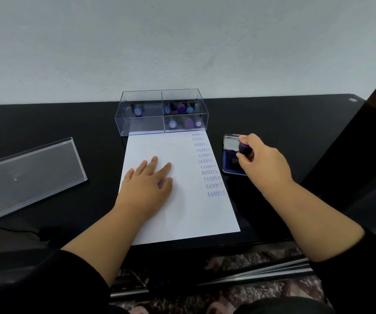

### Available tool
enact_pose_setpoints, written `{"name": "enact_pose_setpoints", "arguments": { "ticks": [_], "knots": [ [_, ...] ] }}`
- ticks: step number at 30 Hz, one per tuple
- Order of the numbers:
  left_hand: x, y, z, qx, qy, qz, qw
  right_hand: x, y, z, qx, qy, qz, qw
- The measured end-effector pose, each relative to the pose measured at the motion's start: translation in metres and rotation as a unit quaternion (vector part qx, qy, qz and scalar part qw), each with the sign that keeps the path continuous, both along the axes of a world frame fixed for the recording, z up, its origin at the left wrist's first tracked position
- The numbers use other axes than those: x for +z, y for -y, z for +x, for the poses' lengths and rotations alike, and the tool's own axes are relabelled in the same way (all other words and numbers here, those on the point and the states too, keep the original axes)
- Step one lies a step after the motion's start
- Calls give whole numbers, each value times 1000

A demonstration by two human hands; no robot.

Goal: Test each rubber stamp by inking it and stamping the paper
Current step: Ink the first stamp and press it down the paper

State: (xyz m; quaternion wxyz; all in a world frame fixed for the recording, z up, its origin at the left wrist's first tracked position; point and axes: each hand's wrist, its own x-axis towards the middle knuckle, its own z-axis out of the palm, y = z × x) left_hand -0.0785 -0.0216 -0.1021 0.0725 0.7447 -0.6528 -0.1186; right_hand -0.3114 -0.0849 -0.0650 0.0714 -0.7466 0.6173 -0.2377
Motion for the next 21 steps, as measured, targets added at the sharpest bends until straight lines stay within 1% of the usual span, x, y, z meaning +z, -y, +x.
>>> {"name": "enact_pose_setpoints", "arguments": {
  "ticks": [5,9,11,21],
  "knots": [
    [1,-1,-1,0,2,4,1000,1,-3,-1,-4,6,-2,1000],
    [2,-1,-1,-1,-1,9,1000,4,-8,-3,-13,96,10,995],
    [2,-1,0,0,-4,8,1000,5,-14,-2,-9,122,18,992],
    [5,0,-2,4,-6,8,1000,0,-56,6,33,147,20,988]
  ]
}}
